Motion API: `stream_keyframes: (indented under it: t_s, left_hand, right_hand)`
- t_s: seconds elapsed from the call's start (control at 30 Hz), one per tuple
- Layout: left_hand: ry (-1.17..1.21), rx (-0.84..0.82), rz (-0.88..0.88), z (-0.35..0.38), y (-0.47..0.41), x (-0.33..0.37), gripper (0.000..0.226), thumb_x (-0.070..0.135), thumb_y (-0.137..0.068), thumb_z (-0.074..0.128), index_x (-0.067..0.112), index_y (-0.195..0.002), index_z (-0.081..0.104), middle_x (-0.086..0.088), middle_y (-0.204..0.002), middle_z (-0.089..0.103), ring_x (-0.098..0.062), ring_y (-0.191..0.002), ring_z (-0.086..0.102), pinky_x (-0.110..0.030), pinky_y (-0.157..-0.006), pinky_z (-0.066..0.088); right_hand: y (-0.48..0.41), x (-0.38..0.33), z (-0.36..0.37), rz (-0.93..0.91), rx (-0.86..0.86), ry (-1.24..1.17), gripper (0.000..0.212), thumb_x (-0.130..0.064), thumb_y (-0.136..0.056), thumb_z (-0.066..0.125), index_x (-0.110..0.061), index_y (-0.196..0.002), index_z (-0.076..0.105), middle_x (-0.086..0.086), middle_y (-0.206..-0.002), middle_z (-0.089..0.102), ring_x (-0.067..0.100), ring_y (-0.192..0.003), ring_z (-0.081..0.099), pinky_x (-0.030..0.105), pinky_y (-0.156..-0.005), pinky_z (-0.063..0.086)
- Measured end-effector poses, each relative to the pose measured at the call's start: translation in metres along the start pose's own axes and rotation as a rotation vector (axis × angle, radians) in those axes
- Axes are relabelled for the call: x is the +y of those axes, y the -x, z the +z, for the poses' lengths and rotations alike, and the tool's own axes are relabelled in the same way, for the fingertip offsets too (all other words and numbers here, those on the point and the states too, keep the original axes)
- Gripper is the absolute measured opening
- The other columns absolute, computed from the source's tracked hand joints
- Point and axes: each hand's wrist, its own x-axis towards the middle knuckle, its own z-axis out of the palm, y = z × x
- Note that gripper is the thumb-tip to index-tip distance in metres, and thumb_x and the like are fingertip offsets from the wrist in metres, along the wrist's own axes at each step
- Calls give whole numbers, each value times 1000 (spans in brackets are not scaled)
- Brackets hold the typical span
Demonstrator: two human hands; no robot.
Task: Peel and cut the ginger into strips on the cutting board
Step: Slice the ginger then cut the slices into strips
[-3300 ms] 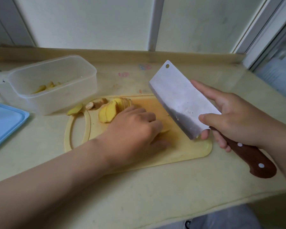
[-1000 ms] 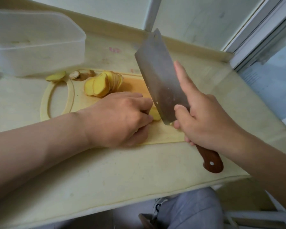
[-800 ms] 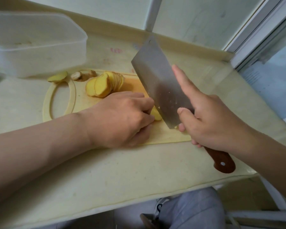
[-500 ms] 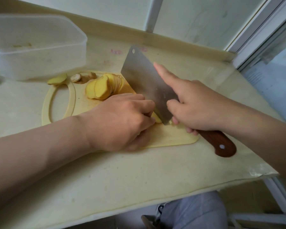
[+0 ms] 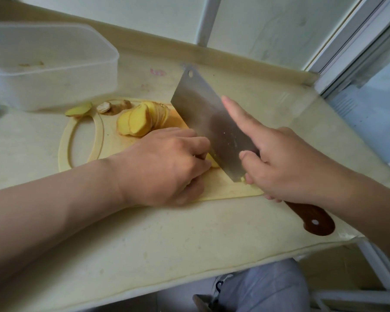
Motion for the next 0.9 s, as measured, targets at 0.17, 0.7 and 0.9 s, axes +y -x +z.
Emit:
stream_keyframes:
  t_s: [0.17,0.7,0.9]
  left_hand:
    - [3,-10,4,-1,-2,0,30,27,-92,53,7,-84,73,-9,-84,61,-29,-68,53,-41,-64,50]
    - [12,-6,-33,-7,0,-1,30,29,-89,53,11,-81,75,-7,-82,56,-26,-67,48,-38,-62,46]
    - [24,-29,-20,-6,0,-2,30,29,-89,54,9,-80,73,-7,-72,51,-29,-59,47,-34,-56,42]
  right_hand:
    - [-33,-13,-4,19,-64,24,90,-10,-98,41,-64,-158,0,7,-75,69,24,-42,66,42,-43,60]
    - [9,8,14,-28,160,-120,88,-14,-104,47,-71,-153,0,19,-68,68,31,-56,64,49,-54,56]
    - [-19,-10,-1,15,-29,11,89,-11,-99,43,-63,-158,0,9,-70,70,23,-41,64,42,-45,60]
